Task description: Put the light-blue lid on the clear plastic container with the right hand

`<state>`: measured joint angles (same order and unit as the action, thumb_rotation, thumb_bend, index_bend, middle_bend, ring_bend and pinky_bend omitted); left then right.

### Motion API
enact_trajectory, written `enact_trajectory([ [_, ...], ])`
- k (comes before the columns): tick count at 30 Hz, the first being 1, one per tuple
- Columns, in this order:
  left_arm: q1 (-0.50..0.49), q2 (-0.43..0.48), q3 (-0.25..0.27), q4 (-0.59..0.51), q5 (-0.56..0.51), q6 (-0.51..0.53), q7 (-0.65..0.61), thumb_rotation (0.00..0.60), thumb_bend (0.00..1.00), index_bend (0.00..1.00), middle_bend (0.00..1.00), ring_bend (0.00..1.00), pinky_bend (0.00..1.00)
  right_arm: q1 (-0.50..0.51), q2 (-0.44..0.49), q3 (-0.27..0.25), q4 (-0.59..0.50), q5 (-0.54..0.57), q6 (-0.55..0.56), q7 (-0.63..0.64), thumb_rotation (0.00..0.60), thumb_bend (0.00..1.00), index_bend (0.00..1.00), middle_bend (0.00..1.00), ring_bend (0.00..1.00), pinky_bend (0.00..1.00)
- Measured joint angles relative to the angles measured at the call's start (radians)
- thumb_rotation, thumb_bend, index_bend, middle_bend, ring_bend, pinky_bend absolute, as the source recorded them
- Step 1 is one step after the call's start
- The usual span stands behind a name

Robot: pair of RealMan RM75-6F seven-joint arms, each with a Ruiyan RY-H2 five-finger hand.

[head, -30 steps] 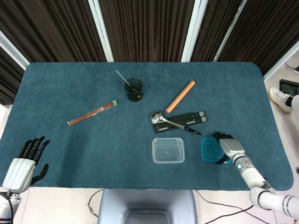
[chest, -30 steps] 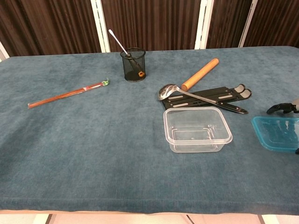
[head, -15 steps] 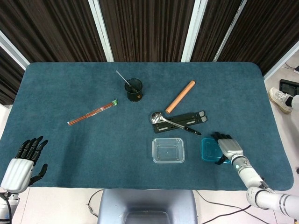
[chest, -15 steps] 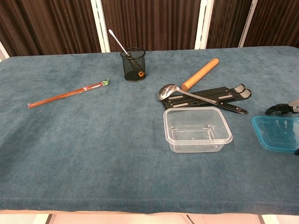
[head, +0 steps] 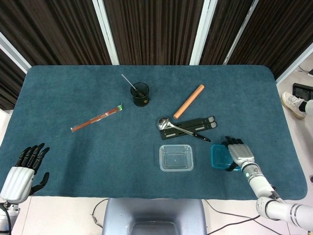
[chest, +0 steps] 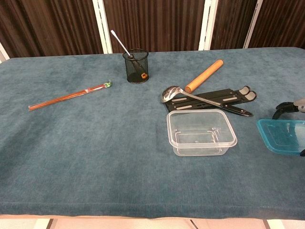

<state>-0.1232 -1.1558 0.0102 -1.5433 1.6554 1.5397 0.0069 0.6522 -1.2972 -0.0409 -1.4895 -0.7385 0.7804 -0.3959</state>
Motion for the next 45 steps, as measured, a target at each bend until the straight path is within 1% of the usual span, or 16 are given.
enact_trajectory([
  [9,0.001,0.002,0.0,-0.003,-0.001,-0.001,-0.002,0.6,0.44,0.0,0.0,0.0,0.08,0.005,-0.004,-0.003,0.004,0.02,-0.013,-0.002,0.6,0.11,0.34,0.1,0.0,0.04],
  [12,0.0,0.002,0.0,-0.004,-0.002,-0.002,-0.003,0.6,0.44,0.0,0.0,0.0,0.09,0.005,-0.006,-0.002,0.01,0.024,-0.021,0.005,0.6,0.11,0.33,0.1,0.01,0.06],
  [14,0.0,0.002,0.0,-0.004,-0.003,-0.003,-0.003,0.6,0.44,0.0,0.0,0.0,0.08,0.005,-0.006,0.0,0.012,0.024,-0.024,0.011,0.6,0.11,0.33,0.13,0.04,0.1],
  [16,0.0,0.002,0.0,-0.004,-0.003,-0.003,-0.003,0.6,0.44,0.0,0.0,0.0,0.08,0.005,-0.007,0.002,0.012,0.02,-0.025,0.015,0.6,0.11,0.35,0.21,0.14,0.13],
  [17,0.0,0.002,-0.001,-0.004,-0.004,-0.003,-0.003,0.6,0.44,0.0,0.0,0.0,0.08,0.005,-0.007,0.001,0.011,0.017,-0.025,0.015,0.6,0.11,0.37,0.25,0.19,0.13],
  [19,0.0,0.003,-0.001,-0.004,-0.005,-0.004,-0.004,0.6,0.44,0.0,0.0,0.0,0.08,0.006,-0.006,0.0,0.009,0.015,-0.026,0.015,0.6,0.11,0.44,0.36,0.32,0.15],
  [23,0.0,0.004,-0.001,-0.005,-0.005,-0.004,-0.005,0.6,0.44,0.0,0.0,0.0,0.08,0.007,-0.005,-0.004,0.005,0.016,-0.02,0.007,0.6,0.11,0.55,0.5,0.47,0.2],
  [25,0.001,0.004,-0.001,-0.005,-0.004,-0.002,-0.006,0.6,0.44,0.0,0.0,0.0,0.08,0.006,-0.006,-0.003,0.005,0.015,-0.014,0.006,0.6,0.11,0.63,0.56,0.53,0.22],
  [30,0.0,0.004,-0.002,-0.006,-0.007,-0.006,-0.007,0.6,0.44,0.0,0.0,0.0,0.08,-0.001,-0.006,0.002,0.0,0.008,0.013,0.01,0.6,0.11,0.7,0.63,0.6,0.26],
  [34,0.0,0.004,-0.002,-0.006,-0.006,-0.005,-0.004,0.6,0.44,0.0,0.0,0.0,0.08,-0.009,-0.004,0.01,-0.005,-0.007,0.027,0.023,0.6,0.11,0.79,0.69,0.66,0.29],
  [42,0.0,0.004,-0.003,-0.006,-0.008,-0.004,-0.005,0.6,0.44,0.0,0.0,0.0,0.08,-0.029,0.006,0.023,-0.019,-0.053,0.062,0.045,0.6,0.12,0.9,0.77,0.7,0.34],
  [45,0.0,0.004,-0.003,-0.006,-0.007,-0.004,-0.005,0.6,0.44,0.0,0.0,0.0,0.09,-0.034,0.009,0.027,-0.023,-0.061,0.069,0.052,0.6,0.13,0.91,0.79,0.71,0.36],
])
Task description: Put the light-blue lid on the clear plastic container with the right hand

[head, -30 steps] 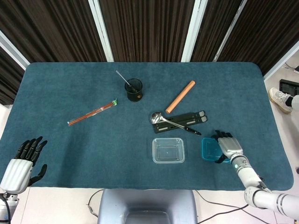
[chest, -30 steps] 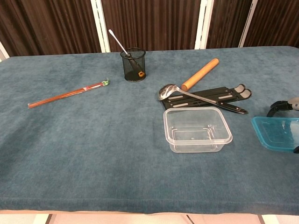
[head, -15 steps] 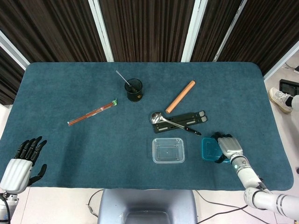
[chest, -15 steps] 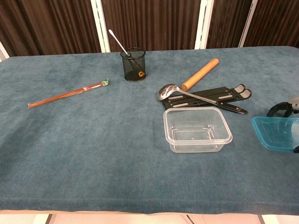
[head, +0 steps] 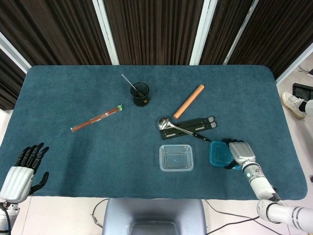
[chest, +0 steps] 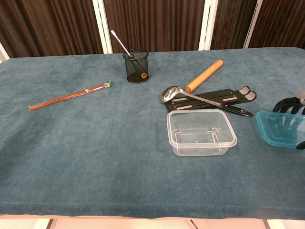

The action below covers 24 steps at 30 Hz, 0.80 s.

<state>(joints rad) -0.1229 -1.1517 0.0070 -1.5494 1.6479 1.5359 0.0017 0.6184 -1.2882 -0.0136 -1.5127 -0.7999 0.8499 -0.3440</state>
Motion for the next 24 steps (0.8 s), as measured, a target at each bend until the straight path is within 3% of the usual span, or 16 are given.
enact_trajectory([
  [4,0.0,0.0,0.0,0.0,0.0,0.0,0.0,0.6,0.44,0.0,0.0,0.0,0.08,-0.007,0.007,0.007,-0.01,-0.018,0.018,0.011,0.6,0.15,0.94,0.81,0.73,0.48],
  [10,0.001,-0.002,-0.002,0.0,-0.001,0.002,0.007,0.6,0.44,0.0,0.0,0.0,0.08,-0.03,0.052,0.027,-0.067,-0.123,0.07,0.064,0.6,0.15,0.96,0.81,0.74,0.52],
  [18,-0.004,-0.004,0.001,-0.004,0.007,-0.003,0.011,0.6,0.44,0.0,0.0,0.0,0.08,-0.025,0.221,0.085,-0.309,-0.194,0.073,0.14,0.6,0.16,0.96,0.81,0.74,0.54],
  [24,-0.009,-0.004,0.001,-0.003,0.009,-0.009,0.01,0.6,0.44,0.0,0.0,0.0,0.08,0.052,0.296,0.134,-0.486,-0.094,0.044,0.084,0.6,0.16,0.96,0.81,0.74,0.55],
])
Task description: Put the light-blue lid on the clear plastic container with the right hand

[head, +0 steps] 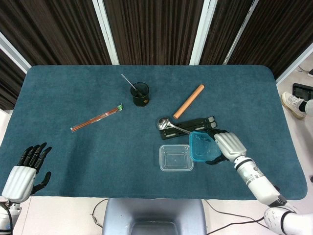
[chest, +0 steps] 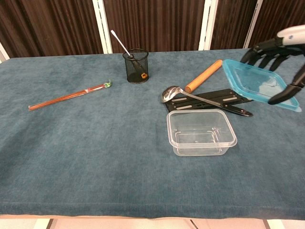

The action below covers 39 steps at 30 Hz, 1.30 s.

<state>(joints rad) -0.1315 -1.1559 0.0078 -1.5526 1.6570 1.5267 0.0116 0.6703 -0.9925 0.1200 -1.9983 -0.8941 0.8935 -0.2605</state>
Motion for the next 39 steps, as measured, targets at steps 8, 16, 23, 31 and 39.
enact_trajectory([
  [8,0.001,0.004,0.001,0.004,0.002,0.004,-0.012,0.6,0.44,0.0,0.0,0.0,0.08,0.158,-0.091,0.02,-0.067,0.258,0.075,-0.244,0.6,0.16,0.96,0.81,0.74,0.55],
  [16,0.003,0.007,0.001,0.005,-0.001,0.006,-0.015,0.6,0.44,0.0,0.0,0.0,0.08,0.291,-0.284,0.004,-0.052,0.477,0.219,-0.448,0.6,0.15,0.96,0.81,0.74,0.55],
  [23,0.002,0.006,0.001,0.003,-0.004,0.003,-0.009,0.6,0.44,0.0,0.0,0.0,0.08,0.315,-0.366,-0.018,0.007,0.508,0.248,-0.478,0.6,0.15,0.96,0.81,0.74,0.55],
  [31,0.002,0.006,0.0,0.003,-0.004,0.003,-0.008,0.6,0.44,0.0,0.0,0.0,0.08,0.312,-0.39,-0.027,0.028,0.506,0.246,-0.471,0.6,0.15,0.96,0.81,0.74,0.55],
  [39,0.004,0.008,0.002,0.001,-0.001,0.007,-0.008,0.6,0.44,0.0,0.0,0.0,0.08,0.31,-0.409,-0.031,0.047,0.507,0.233,-0.463,0.6,0.16,0.96,0.81,0.74,0.55],
])
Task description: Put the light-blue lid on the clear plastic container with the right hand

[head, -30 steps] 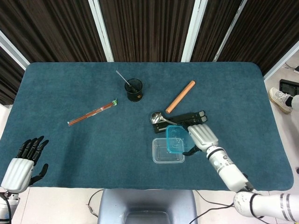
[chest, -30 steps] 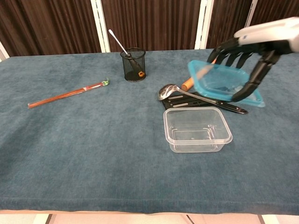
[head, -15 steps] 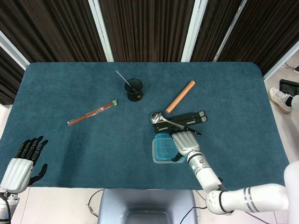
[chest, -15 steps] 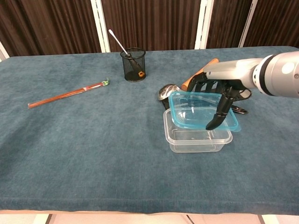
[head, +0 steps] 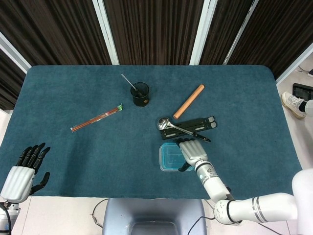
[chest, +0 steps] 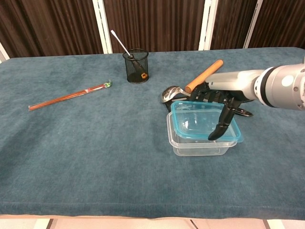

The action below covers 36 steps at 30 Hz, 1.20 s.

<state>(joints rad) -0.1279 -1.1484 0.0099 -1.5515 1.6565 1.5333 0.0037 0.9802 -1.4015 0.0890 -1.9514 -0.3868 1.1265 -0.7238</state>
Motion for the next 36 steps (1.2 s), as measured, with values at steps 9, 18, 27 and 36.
enact_trajectory([
  [9,-0.001,0.0,-0.001,0.0,-0.001,-0.002,0.001,0.6,0.44,0.0,0.0,0.0,0.08,0.001,-0.028,-0.001,0.027,-0.008,0.0,-0.002,0.6,0.15,0.96,0.82,0.74,0.55],
  [18,-0.001,0.001,0.0,0.0,0.001,0.001,-0.002,0.6,0.44,0.0,0.0,0.0,0.08,0.002,-0.037,0.0,0.03,-0.008,-0.007,-0.002,0.6,0.15,0.96,0.81,0.74,0.55],
  [27,0.001,0.002,0.001,0.001,0.003,0.004,-0.004,0.6,0.44,0.0,0.0,0.0,0.08,0.004,-0.048,0.0,0.035,-0.008,-0.001,-0.01,0.6,0.15,0.96,0.81,0.74,0.55],
  [36,0.001,0.003,0.001,0.0,0.002,0.003,-0.007,0.6,0.44,0.0,0.0,0.0,0.08,0.011,-0.071,-0.004,0.051,0.005,0.007,-0.033,0.6,0.15,0.96,0.81,0.74,0.55],
])
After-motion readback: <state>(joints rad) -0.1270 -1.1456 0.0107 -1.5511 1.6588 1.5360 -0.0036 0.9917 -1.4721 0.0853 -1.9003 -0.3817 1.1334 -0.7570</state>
